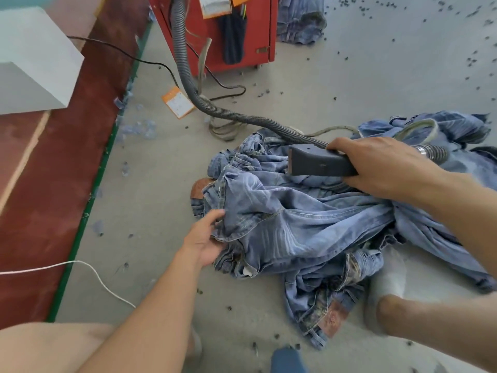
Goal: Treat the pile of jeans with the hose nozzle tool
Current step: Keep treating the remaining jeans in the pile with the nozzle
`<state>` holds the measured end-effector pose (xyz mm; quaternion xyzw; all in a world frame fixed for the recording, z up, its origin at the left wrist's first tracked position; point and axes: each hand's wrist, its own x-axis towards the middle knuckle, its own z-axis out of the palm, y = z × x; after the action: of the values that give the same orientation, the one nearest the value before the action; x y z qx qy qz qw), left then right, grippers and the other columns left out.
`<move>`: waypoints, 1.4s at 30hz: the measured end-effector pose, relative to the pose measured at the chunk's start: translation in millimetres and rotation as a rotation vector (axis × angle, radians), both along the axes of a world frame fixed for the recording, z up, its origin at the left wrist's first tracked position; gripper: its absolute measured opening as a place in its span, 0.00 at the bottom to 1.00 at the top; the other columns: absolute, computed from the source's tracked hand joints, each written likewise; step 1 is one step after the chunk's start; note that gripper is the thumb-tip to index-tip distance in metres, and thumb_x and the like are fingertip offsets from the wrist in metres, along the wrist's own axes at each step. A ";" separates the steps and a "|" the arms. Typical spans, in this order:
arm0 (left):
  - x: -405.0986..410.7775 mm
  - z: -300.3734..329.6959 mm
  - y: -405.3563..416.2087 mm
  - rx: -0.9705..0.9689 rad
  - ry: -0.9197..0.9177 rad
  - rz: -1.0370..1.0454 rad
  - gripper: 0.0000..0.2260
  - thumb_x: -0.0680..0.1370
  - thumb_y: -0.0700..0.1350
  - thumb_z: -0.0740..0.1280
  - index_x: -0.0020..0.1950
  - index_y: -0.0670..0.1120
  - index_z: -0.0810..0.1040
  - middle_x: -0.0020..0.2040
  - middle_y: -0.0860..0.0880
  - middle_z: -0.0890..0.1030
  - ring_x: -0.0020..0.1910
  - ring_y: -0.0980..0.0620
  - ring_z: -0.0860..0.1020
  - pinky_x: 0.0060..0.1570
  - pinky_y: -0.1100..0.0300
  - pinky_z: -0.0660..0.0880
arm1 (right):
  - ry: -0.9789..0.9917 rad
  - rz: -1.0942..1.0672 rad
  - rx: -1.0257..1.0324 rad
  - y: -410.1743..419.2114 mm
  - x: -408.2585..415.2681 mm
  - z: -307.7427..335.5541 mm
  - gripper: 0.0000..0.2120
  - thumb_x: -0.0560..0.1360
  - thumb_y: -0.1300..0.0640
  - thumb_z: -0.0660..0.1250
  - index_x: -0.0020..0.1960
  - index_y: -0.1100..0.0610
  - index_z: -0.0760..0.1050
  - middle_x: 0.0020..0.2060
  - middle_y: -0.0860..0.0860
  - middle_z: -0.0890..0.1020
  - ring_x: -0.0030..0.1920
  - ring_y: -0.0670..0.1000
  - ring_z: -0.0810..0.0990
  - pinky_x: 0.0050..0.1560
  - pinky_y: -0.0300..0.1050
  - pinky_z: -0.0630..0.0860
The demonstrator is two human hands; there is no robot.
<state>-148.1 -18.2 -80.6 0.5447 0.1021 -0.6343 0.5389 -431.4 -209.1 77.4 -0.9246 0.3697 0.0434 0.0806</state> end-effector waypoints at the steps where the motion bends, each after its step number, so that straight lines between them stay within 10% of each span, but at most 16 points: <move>1: 2.8 5.0 0.1 -0.024 0.044 0.018 0.13 0.75 0.44 0.72 0.57 0.40 0.81 0.55 0.37 0.85 0.46 0.40 0.86 0.43 0.46 0.85 | -0.006 -0.003 0.014 -0.8 0.6 1.4 0.22 0.74 0.52 0.71 0.65 0.44 0.68 0.48 0.51 0.83 0.46 0.59 0.81 0.40 0.50 0.70; 12: 23.8 36.7 10.1 -0.410 0.071 0.102 0.12 0.81 0.40 0.65 0.63 0.47 0.81 0.65 0.38 0.82 0.63 0.37 0.81 0.60 0.37 0.78 | 0.039 -0.013 0.044 11.7 6.8 4.7 0.21 0.76 0.48 0.69 0.66 0.40 0.66 0.46 0.50 0.83 0.43 0.58 0.82 0.44 0.58 0.80; 22: 5.1 60.6 10.8 -0.557 0.378 -0.045 0.33 0.82 0.60 0.54 0.82 0.43 0.60 0.82 0.39 0.60 0.80 0.35 0.59 0.77 0.35 0.58 | -0.146 -0.109 0.144 42.7 64.7 11.7 0.21 0.72 0.35 0.70 0.56 0.48 0.73 0.39 0.46 0.80 0.38 0.50 0.79 0.38 0.48 0.74; 28: -43.0 86.3 -13.3 -0.687 0.462 -0.260 0.23 0.85 0.58 0.49 0.73 0.49 0.70 0.70 0.42 0.69 0.68 0.40 0.71 0.71 0.37 0.60 | -0.399 -0.341 0.366 62.6 107.5 4.0 0.30 0.67 0.33 0.77 0.54 0.51 0.69 0.39 0.46 0.79 0.37 0.46 0.77 0.31 0.44 0.67; 32: -60.2 94.8 -19.0 -0.681 0.450 -0.305 0.24 0.85 0.55 0.50 0.79 0.48 0.67 0.76 0.42 0.64 0.75 0.41 0.61 0.78 0.37 0.50 | -0.355 -0.363 0.320 64.5 113.8 -0.7 0.33 0.64 0.36 0.81 0.56 0.51 0.68 0.39 0.44 0.76 0.36 0.43 0.76 0.30 0.43 0.66; 38: -40.6 86.6 -7.1 -0.314 -0.454 -0.231 0.17 0.83 0.44 0.56 0.58 0.45 0.85 0.56 0.47 0.87 0.55 0.50 0.84 0.62 0.46 0.78 | -0.404 -0.477 0.357 45.5 101.5 7.0 0.18 0.69 0.54 0.77 0.53 0.55 0.73 0.38 0.51 0.82 0.36 0.50 0.81 0.33 0.45 0.76; 40: -36.4 71.3 3.9 -0.032 -0.998 -0.095 0.08 0.80 0.44 0.64 0.45 0.48 0.82 0.42 0.52 0.85 0.43 0.54 0.82 0.48 0.51 0.79 | -0.511 -0.572 0.408 36.9 91.4 12.0 0.13 0.70 0.56 0.76 0.50 0.55 0.76 0.34 0.53 0.83 0.32 0.52 0.82 0.32 0.46 0.77; 42: -30.8 50.8 17.2 0.270 -1.279 -0.143 0.10 0.77 0.50 0.72 0.54 0.47 0.76 0.50 0.52 0.79 0.51 0.50 0.79 0.50 0.50 0.77 | -0.633 -0.638 0.493 28.0 80.8 17.6 0.09 0.70 0.58 0.75 0.48 0.55 0.77 0.29 0.51 0.83 0.26 0.48 0.80 0.29 0.43 0.76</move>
<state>-178.9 -0.9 -29.8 0.8826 -0.1960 -0.2013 0.3769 -350.6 -181.1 95.0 -0.6872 0.5695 -0.1798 0.4136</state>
